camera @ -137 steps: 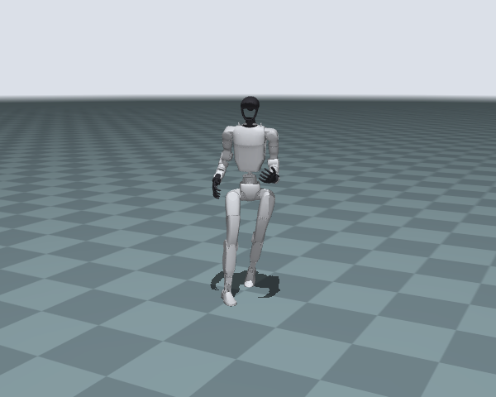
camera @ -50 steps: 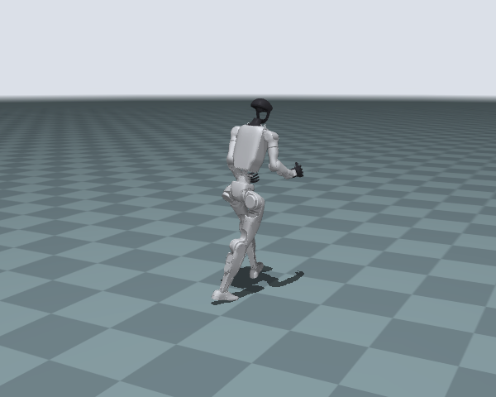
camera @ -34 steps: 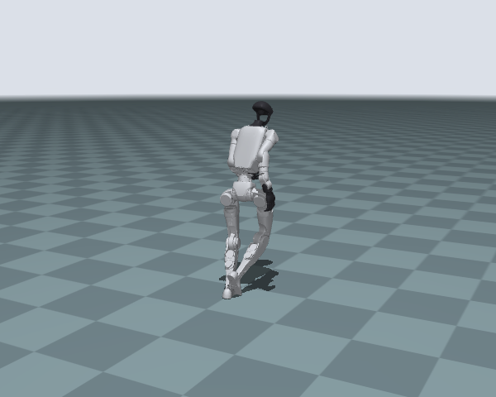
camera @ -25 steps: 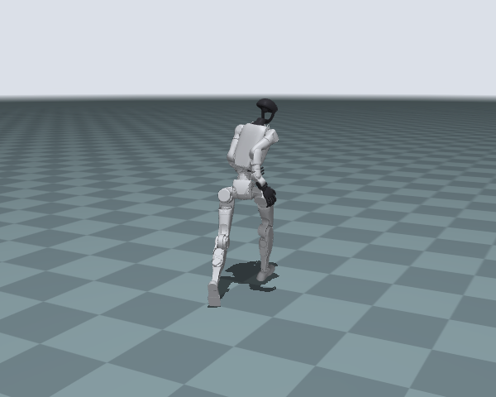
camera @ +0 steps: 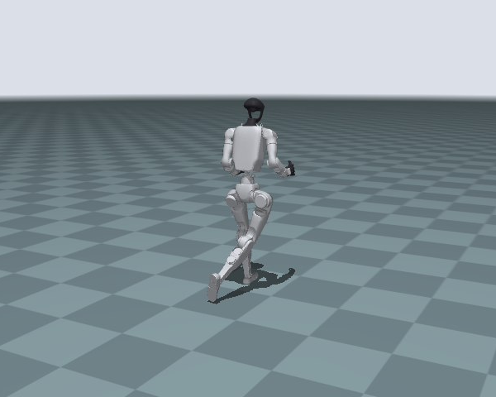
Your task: Walk run
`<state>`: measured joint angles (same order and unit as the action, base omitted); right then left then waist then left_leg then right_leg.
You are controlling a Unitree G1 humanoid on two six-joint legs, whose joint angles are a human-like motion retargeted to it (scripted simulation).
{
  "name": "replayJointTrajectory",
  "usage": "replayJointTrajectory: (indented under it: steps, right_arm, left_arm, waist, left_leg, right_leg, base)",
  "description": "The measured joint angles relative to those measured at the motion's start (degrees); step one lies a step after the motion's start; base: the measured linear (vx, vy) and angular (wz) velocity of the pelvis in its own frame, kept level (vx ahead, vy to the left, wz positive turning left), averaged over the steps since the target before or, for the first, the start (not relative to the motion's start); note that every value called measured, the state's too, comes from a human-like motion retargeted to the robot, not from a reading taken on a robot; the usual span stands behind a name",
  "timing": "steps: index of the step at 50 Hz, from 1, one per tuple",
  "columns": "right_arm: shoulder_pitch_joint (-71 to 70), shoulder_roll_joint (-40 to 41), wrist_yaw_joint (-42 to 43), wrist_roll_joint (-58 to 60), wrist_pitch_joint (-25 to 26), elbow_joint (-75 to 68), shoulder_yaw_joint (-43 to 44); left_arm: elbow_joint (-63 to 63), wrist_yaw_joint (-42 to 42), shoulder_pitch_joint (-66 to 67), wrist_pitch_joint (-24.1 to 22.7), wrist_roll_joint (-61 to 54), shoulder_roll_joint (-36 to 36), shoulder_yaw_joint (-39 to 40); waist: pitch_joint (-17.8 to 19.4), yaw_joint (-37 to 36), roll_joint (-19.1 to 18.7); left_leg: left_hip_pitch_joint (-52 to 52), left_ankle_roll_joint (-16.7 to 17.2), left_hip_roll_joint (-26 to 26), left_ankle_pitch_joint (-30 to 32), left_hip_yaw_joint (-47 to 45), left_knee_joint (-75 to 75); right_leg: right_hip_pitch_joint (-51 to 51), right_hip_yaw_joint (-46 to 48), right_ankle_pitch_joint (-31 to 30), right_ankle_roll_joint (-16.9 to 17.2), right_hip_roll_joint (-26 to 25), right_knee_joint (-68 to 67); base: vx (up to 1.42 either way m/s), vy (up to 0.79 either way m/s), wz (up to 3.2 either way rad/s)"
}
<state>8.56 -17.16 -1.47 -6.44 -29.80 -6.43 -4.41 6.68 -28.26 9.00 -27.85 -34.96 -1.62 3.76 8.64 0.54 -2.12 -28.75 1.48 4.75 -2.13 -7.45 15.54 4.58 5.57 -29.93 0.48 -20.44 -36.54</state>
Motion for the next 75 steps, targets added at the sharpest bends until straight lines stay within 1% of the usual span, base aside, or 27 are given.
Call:
replayJointTrajectory:
  steps: [2, 4, 8, 10, 14, 15, 18, 20, 22, 23, 27, 30, 33, 35, 38, 43, 48, 50, 55, 58, 60, 61, 63, 65, 68, 71, 75]
  right_arm:
    - [6.6, 1.3, -4.7, 2.7, 0.0, -6.5, -0.3]
    - [13.4, 2.3, -8.1, 4.9, 0.3, -13.9, 1.1]
    - [26.0, 4.6, -12.2, 1.8, -0.7, -19.9, 3.9]
    - [31.4, 5.3, -13.3, 2.0, -1.1, -19.9, 6.8]
    - [36.9, 3.7, -13.4, 3.5, -4.0, -18.5, 12.8]
    - [38.0, 3.0, -12.5, 4.0, -4.6, -17.7, 13.7]
    - [35.1, 1.6, -7.9, 6.5, -4.8, -14.1, 14.5]
    - [31.9, 2.2, -4.5, 8.2, -4.0, -11.5, 15.2]
    - [27.3, 3.2, -0.7, 9.5, -3.6, -9.2, 14.5]
    - [25.1, 3.4, 1.4, 9.6, -3.8, -8.7, 12.7]
    - [12.0, 8.0, 4.4, 3.9, -5.3, -6.3, 11.4]
    - [4.8, 6.1, 5.3, 5.4, -5.1, 0.7, 4.7]
    - [2.0, 1.9, 5.0, 9.8, -2.6, 6.2, 1.6]
    - [2.4, -0.5, 4.4, 12.0, -0.4, 8.9, 0.4]
    - [5.0, -1.5, 0.2, 11.0, 1.6, 13.8, -1.0]
    - [13.1, 3.4, -6.3, 7.3, 0.9, 11.6, -2.1]
    - [24.4, 1.6, -13.8, -3.0, 0.6, -0.9, -5.9]
    - [29.2, 0.5, -17.1, -4.2, 0.9, -3.5, -2.3]
    - [35.2, -0.4, -16.5, -1.0, -1.0, -5.1, 8.6]
    - [34.9, 1.8, -12.7, 0.3, -2.5, -3.4, 10.5]
    - [31.9, 4.2, -9.0, 1.7, -2.4, -1.7, 10.8]
    - [30.0, 5.4, -7.4, 2.2, -2.1, -0.6, 10.7]
    - [26.5, 7.3, -4.7, 2.8, -1.9, 1.2, 8.4]
    - [24.0, 9.3, 0.5, 2.5, -1.8, -0.5, -0.1]
    - [11.6, 14.6, -6.2, -7.2, 0.0, -5.5, 1.7]
    - [4.9, 14.2, -6.4, -11.6, -1.3, -3.2, -7.0]
    - [-2.1, 10.5, -8.2, -10.3, -1.0, 1.7, -12.1]
  left_arm:
    - [-1.6, 2.6, 0.0, -1.2, 1.0, -0.9, -1.5]
    - [-0.6, 1.4, -3.4, -0.5, -1.5, -0.9, 0.0]
    - [2.6, -1.6, -7.4, 2.1, -4.9, -0.2, -0.2]
    - [3.1, -1.0, -5.8, 0.8, -6.8, -0.3, -0.8]
    - [3.6, -3.4, -1.1, 3.6, -12.1, 0.8, 0.6]
    - [3.2, -4.5, 0.4, 4.5, -12.9, 1.2, 1.2]
    - [1.2, -6.2, 2.7, 5.8, -13.0, 3.6, 5.2]
    - [-0.2, -5.3, 3.7, 5.8, -12.3, 5.2, 5.5]
    - [-2.3, -5.5, 5.6, 5.7, -11.3, 7.2, 6.6]
    - [-2.8, -6.9, 7.9, 5.6, -10.6, 8.5, 8.3]
    - [-1.4, -7.2, 13.5, 3.6, -8.1, 8.0, 3.9]
    - [-1.7, -7.8, 15.7, 3.1, -3.5, 7.3, 5.0]
    - [-1.5, -7.9, 16.2, 5.0, -1.7, 6.4, 5.8]
    - [-1.2, -7.6, 16.7, 6.5, -1.9, 5.1, 5.3]
    - [-0.6, -5.8, 13.8, 7.6, -4.2, 2.0, 4.3]
    - [-3.1, -3.2, 8.9, 5.9, -6.8, -3.0, -1.1]
    - [0.5, -4.3, 1.5, 5.5, -9.1, 0.4, 2.8]
    - [0.9, -3.4, 1.6, 3.4, -10.4, 1.5, 1.5]
    - [0.8, -3.4, 2.7, 4.3, -16.5, 0.7, -2.3]
    - [-1.4, -5.2, 3.1, 6.1, -18.6, -1.6, -1.3]
    - [-3.2, -6.2, 2.4, 7.2, -19.0, -2.5, -0.7]
    - [-4.1, -6.2, 2.1, 7.8, -18.7, -2.9, -0.5]
    - [-5.7, -6.8, 3.0, 9.3, -17.5, -3.6, 1.3]
    - [-4.1, -11.8, 8.6, 9.4, -13.9, -2.4, 5.0]
    - [3.0, -10.6, 9.0, 9.6, -13.1, 2.2, 1.1]
    - [5.6, -9.1, 11.8, 7.9, -14.1, 3.5, 0.1]
    - [6.4, -9.5, 14.0, 6.2, -11.5, 1.7, 1.9]
  waist:
    - [-2.2, 4.3, 1.0]
    - [-3.8, 7.5, 0.3]
    - [-7.6, 15.0, 0.4]
    - [-8.5, 19.5, -0.1]
    - [-9.0, 29.2, -4.3]
    - [-8.1, 30.8, -5.6]
    - [-6.3, 30.0, -5.5]
    - [-5.2, 29.4, -5.4]
    - [-7.2, 27.7, -4.2]
    - [-9.3, 25.9, -2.7]
    - [-14.0, 18.1, -2.9]
    - [-15.9, 11.3, -1.0]
    - [-16.0, 2.0, 3.9]
    - [-14.2, -2.7, 7.4]
    - [-9.9, -2.3, 10.2]
    - [-8.6, 4.1, 3.9]
    - [-12.3, 7.7, 0.0]
    - [-13.5, 10.5, 0.1]
    - [-11.0, 23.8, -1.7]
    - [-7.7, 28.0, -3.8]
    - [-6.2, 28.1, -3.6]
    - [-6.3, 28.4, -0.9]
    - [-9.4, 25.8, 2.4]
    - [-11.5, 24.0, 1.2]
    - [-16.4, 18.8, 2.0]
    - [-16.8, 14.8, 3.1]
    - [-13.2, 7.1, 3.6]
  left_leg:
    - [-0.4, -8.7, -3.3, -10.4, 3.4, 15.0]
    - [1.2, -8.1, -1.6, -17.7, 3.8, 22.4]
    - [13.0, -10.5, -8.5, -20.4, 5.5, 16.1]
    - [20.8, -7.0, -10.4, -9.7, 7.0, 7.6]
    - [33.6, 6.9, -7.3, 28.3, 7.9, -2.2]
    - [35.2, 11.7, -4.3, 32.1, 5.4, 1.0]
    - [37.0, 13.5, -2.6, 32.1, -3.2, 16.4]
    - [37.8, 13.5, -6.1, 32.1, 2.2, 23.8]
    - [36.0, 11.3, -8.9, 31.9, -0.6, 28.8]
    - [34.3, 8.5, -12.0, 31.2, -3.1, 31.2]
    - [11.1, 2.0, -10.7, 12.4, 3.2, 55.0]
    - [-1.2, -6.8, -2.2, 2.6, -4.8, 48.6]
    - [-7.7, -6.4, -2.2, 0.6, -10.1, 28.2]
    - [-6.7, -6.5, -5.8, -1.8, -10.5, 10.7]
    - [-2.3, -2.1, -12.2, -6.7, -4.3, -7.0]
    - [1.0, -9.1, -11.4, -2.6, 9.1, 6.4]
    - [10.8, -10.5, -5.3, -16.9, 3.1, 17.0]
    - [18.9, -8.6, -8.1, -10.3, 3.7, 9.6]
    - [35.8, 1.7, -10.2, 28.6, 10.8, -1.6]
    - [39.6, 9.6, -1.6, 32.1, 2.3, 9.3]
    - [41.8, 9.3, 0.3, 32.1, -1.0, 15.5]
    - [43.6, 7.2, -2.7, 32.1, 0.6, 16.4]
    - [43.7, 5.3, -8.5, 30.4, 1.4, 19.7]
    - [38.2, 3.1, -9.3, 19.9, 3.0, 33.5]
    - [21.0, -3.9, -7.7, 4.5, 1.3, 43.4]
    - [12.1, -8.1, -7.5, -1.5, -5.8, 33.5]
    - [6.1, -4.2, -8.7, -2.5, -7.1, 6.6]
  right_leg:
    - [-6.8, 11.2, 8.7, -5.0, 6.6, -14.5]
    - [-16.5, 14.2, 18.4, -9.2, 11.2, -25.3]
    - [-35.3, 12.1, 28.7, -4.5, 16.2, -20.1]
    - [-41.1, 10.6, 30.8, -1.0, 19.6, -10.6]
    - [-45.7, 9.6, 32.6, 4.2, 23.3, 12.4]
    - [-45.4, 7.8, 34.4, 5.4, 21.7, 17.4]
    - [-42.9, 6.0, 38.6, 12.1, 21.1, 24.3]
    - [-39.4, 8.9, 37.1, 5.5, 20.8, 23.9]
    - [-37.1, 7.7, 31.1, -7.1, 20.9, 17.7]
    - [-36.9, -2.0, 36.4, -8.3, 17.4, 11.8]
    - [-29.4, -1.1, 46.8, -11.4, 14.4, 5.3]
    - [-17.3, -3.1, 38.6, -12.2, 10.4, 16.2]
    - [-6.1, 1.7, 10.1, -5.0, 14.3, 25.8]
    - [-1.4, 3.3, -0.1, 1.9, 18.2, 20.4]
    - [1.9, 6.7, -0.1, 7.6, 22.8, 3.2]
    - [2.1, 7.9, 0.2, -0.4, 6.0, -5.0]
    - [-18.3, 8.2, 20.0, -5.8, 11.3, -20.0]
    - [-25.1, 5.8, 23.5, -3.1, 13.3, -12.8]
    - [-31.5, 8.5, 28.0, 3.3, 22.5, 18.6]
    - [-31.6, 7.5, 36.7, 5.3, 23.8, 29.1]
    - [-31.4, 7.8, 39.6, 4.9, 26.1, 30.0]
    - [-30.7, 5.1, 32.0, 4.6, 28.6, 28.4]
    - [-31.9, 4.1, 24.8, -3.2, 30.7, 21.6]
    - [-31.3, -2.0, 34.0, -5.5, 22.1, 8.8]
    - [-27.4, 4.1, 39.0, -6.6, 23.9, 8.6]
    - [-19.9, 1.7, 34.0, -5.2, 21.1, 15.3]
    - [-6.9, 4.1, 19.4, 0.8, 17.6, 26.0]
  base:
    - [2.42, -0.2, 0.54]
    - [2.52, -0.34, 0.47]
    - [2.03, -0.6, 1.24]
    - [2.4, -0.93, 1.16]
    - [2.05, -0.71, 0.73]
    - [2.15, -0.75, -0.35]
    - [1.98, -0.51, -1.3]
    - [2.44, -0.69, -0.98]
    - [2.05, -0.57, -1.24]
    - [2.78, -0.82, -1.58]
    - [2.62, -0.55, -0.6]
    - [2.32, -0.38, -0.91]
    - [1.94, -0.31, -1.5]
    - [2.47, -0.24, -1.21]
    - [2.41, -0.23, 0.5]
    - [2.46, -0.43, 0.98]
    - [2.1, -0.36, -0.3]
    - [1.94, -0.34, 0.96]
    - [1.98, -0.49, 1.8]
    - [2.04, -0.83, 0.72]
    - [1.82, -0.66, 0.21]
    - [1.88, -0.74, 0.32]
    - [2.05, -1.03, -0.55]
    - [2.38, -1.27, -0.47]
    - [1.43, -0.5, 0.02]
    - [1.49, -0.29, -1.05]
    - [1.51, -0.28, -0.91]
